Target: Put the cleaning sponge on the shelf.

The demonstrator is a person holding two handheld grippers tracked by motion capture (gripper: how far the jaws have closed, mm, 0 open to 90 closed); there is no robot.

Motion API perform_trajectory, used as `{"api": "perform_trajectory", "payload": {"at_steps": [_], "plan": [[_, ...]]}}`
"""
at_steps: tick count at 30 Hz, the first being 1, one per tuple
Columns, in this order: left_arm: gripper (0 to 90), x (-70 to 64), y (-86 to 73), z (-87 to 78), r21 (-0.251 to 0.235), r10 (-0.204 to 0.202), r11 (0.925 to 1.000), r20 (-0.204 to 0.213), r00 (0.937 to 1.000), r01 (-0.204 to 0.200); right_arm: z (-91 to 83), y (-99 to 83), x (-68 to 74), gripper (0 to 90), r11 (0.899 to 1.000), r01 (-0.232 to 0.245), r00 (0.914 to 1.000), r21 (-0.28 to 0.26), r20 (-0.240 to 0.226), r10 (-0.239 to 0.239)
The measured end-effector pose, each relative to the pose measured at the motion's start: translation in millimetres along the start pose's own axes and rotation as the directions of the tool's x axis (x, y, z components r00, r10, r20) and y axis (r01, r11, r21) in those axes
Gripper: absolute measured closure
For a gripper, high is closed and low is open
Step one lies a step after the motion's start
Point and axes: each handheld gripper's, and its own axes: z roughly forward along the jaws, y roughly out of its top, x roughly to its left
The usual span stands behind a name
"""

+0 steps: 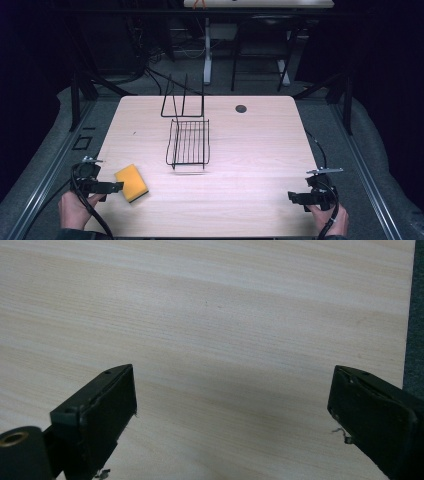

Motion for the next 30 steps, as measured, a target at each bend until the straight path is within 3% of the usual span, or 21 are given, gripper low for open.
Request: {"api": "perform_trajectory", "payload": {"at_steps": [7, 11, 19, 26, 30], "plan": [[0.2, -8.2, 6.1, 9.0, 0.025, -0.004, 0.9997, 0.015, 0.9999, 0.004, 1.5, 0.3, -0.6, 5.2, 1.000, 0.001, 1.0000, 0.003, -0.008, -0.001], [0.2, -19.0, 14.3, 18.8, 0.056, 0.015, 0.9983, 0.044, 0.9989, -0.018, 2.0, 2.3, 0.7, 5.3, 1.000, 0.008, 0.9999, 0.006, -0.010, -0.008], [0.1, -22.9, 22.1, 34.5, 0.105, 0.014, 0.9944, 0.022, 0.9997, -0.016, 1.7, 2.0, 3.9, 5.7, 1.000, 0.016, 0.9998, 0.008, -0.014, -0.016], [0.1, -24.3, 30.9, 48.7, 0.133, 0.004, 0.9910, 0.050, 0.9987, -0.011, 3.3, 3.1, 4.1, 5.8, 1.000, 0.018, 0.9998, 0.015, -0.012, -0.017], [0.1, -28.8, 35.7, 56.7, 0.157, 0.025, 0.9869, 0.067, 0.9974, -0.035, 4.2, 3.4, 4.0, 5.6, 1.000, 0.021, 0.9996, 0.019, -0.017, -0.021]]}}
